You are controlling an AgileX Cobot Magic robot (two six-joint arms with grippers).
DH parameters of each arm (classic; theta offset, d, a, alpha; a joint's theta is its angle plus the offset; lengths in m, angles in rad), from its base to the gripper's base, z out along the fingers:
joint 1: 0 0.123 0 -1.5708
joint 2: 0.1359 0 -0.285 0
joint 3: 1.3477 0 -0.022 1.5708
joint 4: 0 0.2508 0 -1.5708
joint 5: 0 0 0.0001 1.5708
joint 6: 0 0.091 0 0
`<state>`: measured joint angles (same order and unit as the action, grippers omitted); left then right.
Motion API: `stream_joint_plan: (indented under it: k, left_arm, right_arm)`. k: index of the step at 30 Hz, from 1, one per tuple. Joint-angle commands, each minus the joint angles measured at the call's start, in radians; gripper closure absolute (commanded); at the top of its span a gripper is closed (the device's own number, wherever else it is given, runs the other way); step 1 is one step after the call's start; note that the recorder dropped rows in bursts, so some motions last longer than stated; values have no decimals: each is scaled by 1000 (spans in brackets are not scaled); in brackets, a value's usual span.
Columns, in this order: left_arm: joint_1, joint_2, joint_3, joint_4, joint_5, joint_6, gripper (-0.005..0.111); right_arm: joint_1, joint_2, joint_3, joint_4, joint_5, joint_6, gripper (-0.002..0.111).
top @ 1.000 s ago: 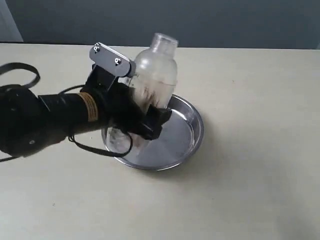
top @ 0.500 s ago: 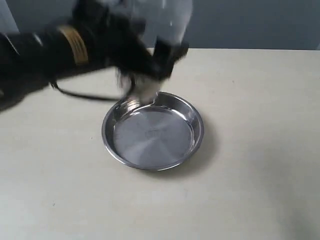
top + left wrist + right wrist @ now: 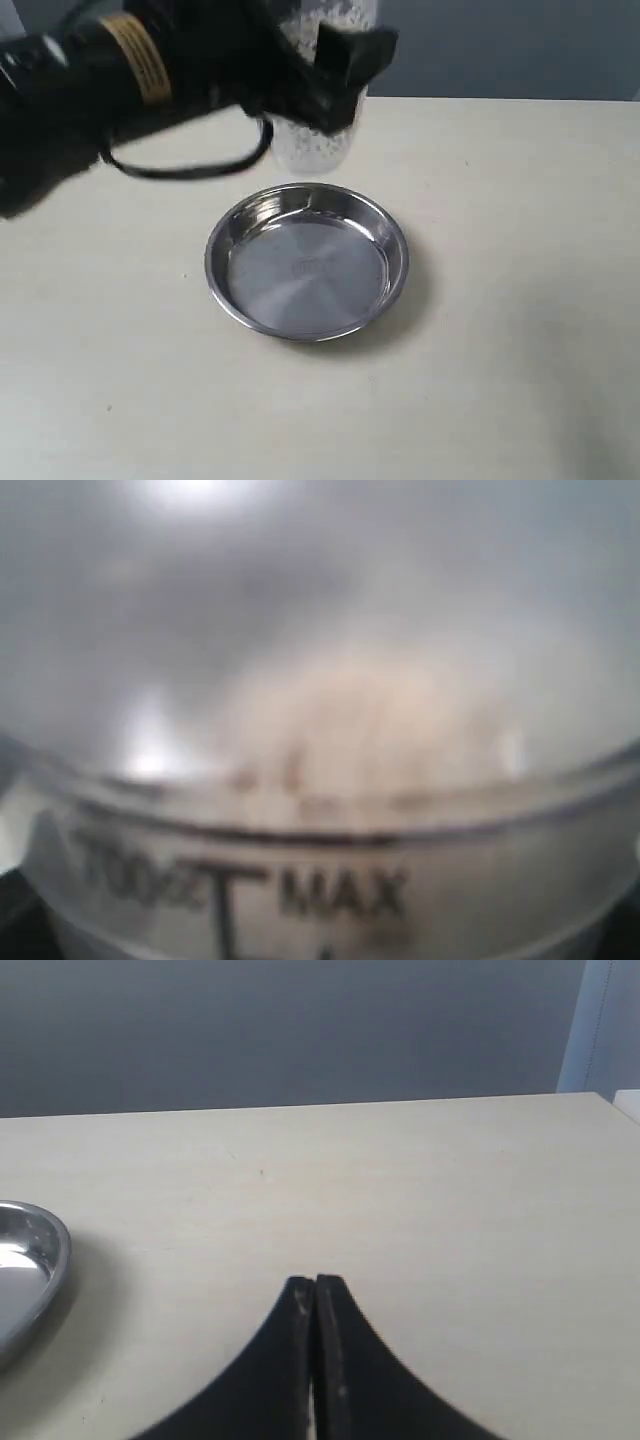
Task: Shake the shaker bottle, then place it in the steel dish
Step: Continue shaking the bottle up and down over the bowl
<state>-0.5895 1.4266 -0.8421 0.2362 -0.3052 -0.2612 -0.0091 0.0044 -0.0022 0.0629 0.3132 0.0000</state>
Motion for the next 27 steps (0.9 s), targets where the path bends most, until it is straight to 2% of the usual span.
stream_joint_plan:
  k: [1, 2, 3, 4, 5, 6, 7, 8, 11, 12, 13, 14, 17, 19, 21, 24, 25, 27]
  left_arm:
    - [-25, 25, 64, -18, -18, -32, 106]
    - [-31, -94, -56, 70, -9, -8, 106]
    - [-27, -135, -98, 80, 20, 14, 106]
    - [-8, -145, -106, 58, 110, 18, 106]
    - [0, -124, -77, 43, 142, 18, 106]
    - [16, -34, 38, -37, 127, 11, 106]
    - [20, 0, 78, -81, 75, 11, 106]
    - [15, 10, 115, -117, -35, -3, 106]
    - [-13, -109, 24, -27, -125, 16, 106]
    - [-8, -146, -23, 12, -47, 38, 106]
    - [-6, -133, -13, 7, 12, 38, 106]
    - [8, -57, 65, -4, 71, 36, 106]
    - [8, 94, 180, -115, -54, 32, 106]
    - [-12, 63, 172, -97, -163, 15, 106]
    - [-22, -24, 110, -55, -243, 15, 106]
    - [-22, -106, 24, -36, -171, 13, 106]
    - [-20, -90, 40, -36, -101, 13, 106]
    - [-4, 21, 103, -55, -61, 12, 106]
  right_arm:
    - [0, -4, 2, -2, -8, 0, 109]
    - [0, -4, 2, -2, -8, 0, 109]
    - [0, -4, 2, -2, -8, 0, 109]
    - [0, -4, 2, -2, -8, 0, 109]
    - [0, -4, 2, -2, -8, 0, 109]
    - [0, -4, 2, -2, -8, 0, 109]
    - [0, -4, 2, -2, -8, 0, 109]
    - [0, -4, 2, -2, -8, 0, 109]
    - [0, -4, 2, -2, -8, 0, 109]
    - [0, -4, 2, -2, -8, 0, 109]
    - [0, -4, 2, -2, -8, 0, 109]
    - [0, -4, 2, -2, -8, 0, 109]
    - [0, -4, 2, -2, -8, 0, 109]
    - [0, -4, 2, -2, -8, 0, 109]
    - [0, -4, 2, -2, -8, 0, 109]
    - [0, -4, 2, -2, -8, 0, 109]
    - [0, -4, 2, -2, -8, 0, 109]
    - [0, -4, 2, -2, -8, 0, 109]
